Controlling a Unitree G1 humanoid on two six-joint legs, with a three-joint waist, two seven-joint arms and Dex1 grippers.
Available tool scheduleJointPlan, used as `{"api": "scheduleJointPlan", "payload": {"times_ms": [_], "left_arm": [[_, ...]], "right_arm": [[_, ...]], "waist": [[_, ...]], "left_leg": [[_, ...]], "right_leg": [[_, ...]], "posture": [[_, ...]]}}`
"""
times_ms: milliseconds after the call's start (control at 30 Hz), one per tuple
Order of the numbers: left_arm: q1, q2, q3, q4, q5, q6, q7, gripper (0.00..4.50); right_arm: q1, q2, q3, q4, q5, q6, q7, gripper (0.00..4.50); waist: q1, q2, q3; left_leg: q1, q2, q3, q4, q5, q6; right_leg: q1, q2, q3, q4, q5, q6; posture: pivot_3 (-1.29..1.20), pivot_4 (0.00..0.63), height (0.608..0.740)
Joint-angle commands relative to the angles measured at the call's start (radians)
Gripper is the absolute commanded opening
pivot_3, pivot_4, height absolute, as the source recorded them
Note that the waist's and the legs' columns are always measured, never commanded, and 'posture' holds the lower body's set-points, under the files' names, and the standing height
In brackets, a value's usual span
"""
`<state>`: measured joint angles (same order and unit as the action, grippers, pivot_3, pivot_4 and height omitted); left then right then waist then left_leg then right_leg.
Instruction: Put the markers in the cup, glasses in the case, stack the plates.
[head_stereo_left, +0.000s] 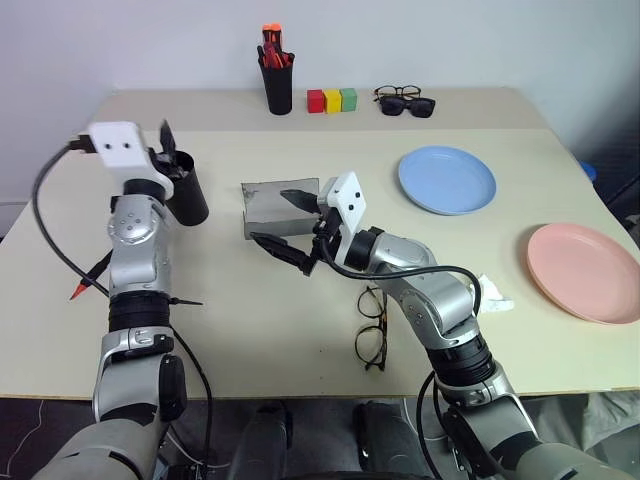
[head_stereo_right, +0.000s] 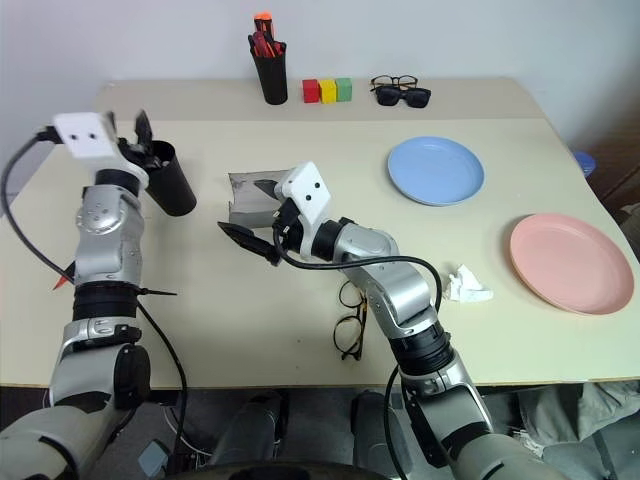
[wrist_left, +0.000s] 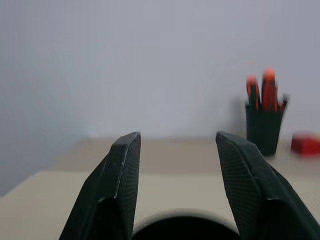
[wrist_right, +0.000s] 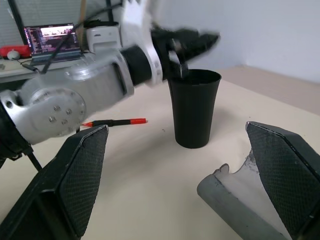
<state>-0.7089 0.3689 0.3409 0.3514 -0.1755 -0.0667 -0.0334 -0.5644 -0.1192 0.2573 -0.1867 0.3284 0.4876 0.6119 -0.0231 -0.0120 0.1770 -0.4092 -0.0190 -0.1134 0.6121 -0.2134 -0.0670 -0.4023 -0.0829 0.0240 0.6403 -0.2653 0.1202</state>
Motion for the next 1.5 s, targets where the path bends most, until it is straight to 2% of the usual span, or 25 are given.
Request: {"api": "scheduleJointPlan", "payload": {"times_ms": [33,100,200,267,300,367,433,567,700,800,1033,1133,1167,1233,1267,1367,1500], "left_arm": [[0.029,0.066,0.093,-0.163,-0.030,0.071,0.059,2.55],[0.064,0.107,0.113,-0.214,-0.023,0.162,0.074,2.55],[0.186,0.241,0.162,-0.275,-0.020,0.497,0.060,3.35],[0.240,0.294,0.164,-0.300,-0.037,0.640,0.032,4.29],[0.260,0.317,0.157,-0.312,-0.060,0.732,0.004,4.47],[0.301,0.400,0.051,-0.268,-0.055,0.953,-0.092,4.47],[0.315,0.442,-0.001,-0.241,-0.067,1.066,-0.159,4.47],[0.240,0.445,0.006,-0.151,-0.087,1.174,-0.190,4.47],[0.198,0.453,-0.020,-0.059,-0.069,1.184,-0.213,4.47],[0.178,0.443,-0.005,-0.002,-0.067,1.171,-0.218,3.66],[0.179,0.426,0.028,0.021,-0.058,1.152,-0.193,0.09],[0.182,0.412,0.068,0.008,-0.042,1.089,-0.137,0.03],[0.182,0.397,0.093,-0.012,-0.031,0.995,-0.103,0.03],[0.203,0.374,0.097,-0.091,0.037,0.678,-0.024,0.03],[0.193,0.361,0.103,-0.137,0.054,0.586,0.010,0.03],[0.128,0.276,0.161,-0.271,-0.032,0.415,0.010,0.03],[0.027,0.213,0.046,-0.350,0.011,0.274,0.003,0.03]], "right_arm": [[-0.012,-0.001,0.003,-0.044,0.005,-0.008,0.007,4.50],[-0.010,-0.003,0.003,-0.047,0.007,-0.006,0.009,4.50],[-0.008,-0.006,0.006,-0.049,0.010,-0.001,0.011,4.50],[-0.007,-0.006,0.008,-0.051,0.013,0.002,0.014,4.50],[-0.006,-0.006,0.010,-0.051,0.015,0.003,0.016,4.50],[-0.004,-0.004,0.019,-0.046,0.018,0.001,0.027,4.50],[-0.007,-0.001,0.024,-0.040,0.015,-0.004,0.032,4.50],[-0.011,0.005,0.015,-0.035,0.014,-0.006,0.028,4.50],[-0.003,0.000,0.010,-0.041,0.011,-0.004,0.021,4.50],[0.006,-0.004,0.009,-0.052,0.009,-0.002,0.014,4.50],[0.019,-0.014,0.007,-0.068,0.009,0.005,0.003,4.50],[0.019,-0.017,0.009,-0.069,0.009,0.005,0.004,4.50],[0.018,-0.018,0.009,-0.069,0.009,0.005,0.005,4.50],[0.015,-0.019,0.010,-0.066,0.010,0.004,0.009,4.50],[0.014,-0.020,0.010,-0.064,0.010,0.004,0.011,4.50],[0.007,-0.018,0.011,-0.056,0.011,0.001,0.017,4.50],[-0.011,0.001,0.005,-0.033,0.007,-0.015,0.011,4.50]], "waist": [[-0.005,0.000,0.000],[-0.016,0.000,0.000],[-0.033,0.001,0.000],[-0.041,0.001,0.000],[-0.043,0.000,0.000],[-0.039,-0.001,0.000],[-0.037,-0.001,0.000],[-0.035,-0.001,0.000],[-0.035,-0.001,0.000],[-0.036,-0.001,0.000],[-0.034,-0.001,0.000],[-0.032,-0.001,0.000],[-0.031,-0.001,0.000],[-0.025,-0.002,0.001],[-0.020,-0.004,0.001],[-0.003,-0.007,0.001],[0.013,-0.007,0.001]], "left_leg": [[0.000,0.000,0.000,0.000,0.000,0.000],[0.000,0.000,0.000,0.000,0.000,0.000],[0.001,0.000,0.001,0.000,0.000,0.000],[0.001,0.000,0.001,0.000,0.000,0.000],[0.002,0.000,0.001,0.000,0.000,0.000],[0.001,0.000,-0.001,0.001,0.000,0.000],[0.002,0.000,-0.001,0.001,0.000,0.000],[0.001,0.000,-0.001,0.000,0.000,0.000],[0.001,0.000,-0.001,0.000,0.000,-0.001],[0.002,0.000,-0.001,-0.001,0.000,-0.001],[0.001,0.000,-0.001,-0.001,0.000,-0.001],[0.001,0.000,-0.001,-0.001,0.000,-0.001],[0.001,0.000,-0.001,-0.001,0.001,-0.001],[0.001,0.000,-0.001,-0.001,0.001,-0.001],[0.001,0.001,-0.001,-0.001,0.001,-0.002],[-0.001,0.000,-0.001,-0.001,0.002,-0.004],[-0.002,-0.002,0.002,-0.001,0.002,-0.004]], "right_leg": [[0.000,0.000,0.000,0.000,0.000,0.000],[-0.001,0.000,0.001,0.002,0.000,0.000],[-0.002,0.000,0.002,0.005,0.000,0.000],[-0.003,0.001,0.002,0.008,-0.001,-0.001],[-0.003,0.001,0.002,0.009,-0.001,-0.001],[-0.003,0.001,0.001,0.009,-0.001,-0.001],[-0.002,0.001,0.001,0.009,-0.001,-0.001],[-0.003,0.001,0.000,0.009,-0.001,-0.001],[-0.003,0.001,0.001,0.009,-0.001,-0.001],[-0.004,0.001,0.001,0.009,-0.001,-0.001],[-0.004,0.001,0.001,0.009,-0.001,-0.001],[-0.004,0.000,0.001,0.009,-0.001,-0.001],[-0.004,0.000,0.001,0.009,-0.001,-0.001],[-0.004,0.000,0.001,0.009,-0.001,-0.001],[-0.005,0.000,0.001,0.009,-0.001,-0.002],[-0.006,-0.001,0.001,0.007,-0.001,-0.002],[-0.005,-0.004,0.001,0.006,0.000,-0.002]], "posture": [[0.00,0.150,0.740],[0.00,0.150,0.740],[0.00,0.150,0.740],[0.00,0.150,0.740],[0.00,0.150,0.740],[0.00,0.150,0.740],[0.00,0.150,0.740],[0.00,0.150,0.740],[0.00,0.150,0.740],[0.00,0.150,0.740],[0.00,0.150,0.740],[0.00,0.150,0.740],[0.00,0.150,0.740],[0.00,0.150,0.740],[0.00,0.150,0.740],[0.00,0.150,0.740],[0.00,0.150,0.740]]}}
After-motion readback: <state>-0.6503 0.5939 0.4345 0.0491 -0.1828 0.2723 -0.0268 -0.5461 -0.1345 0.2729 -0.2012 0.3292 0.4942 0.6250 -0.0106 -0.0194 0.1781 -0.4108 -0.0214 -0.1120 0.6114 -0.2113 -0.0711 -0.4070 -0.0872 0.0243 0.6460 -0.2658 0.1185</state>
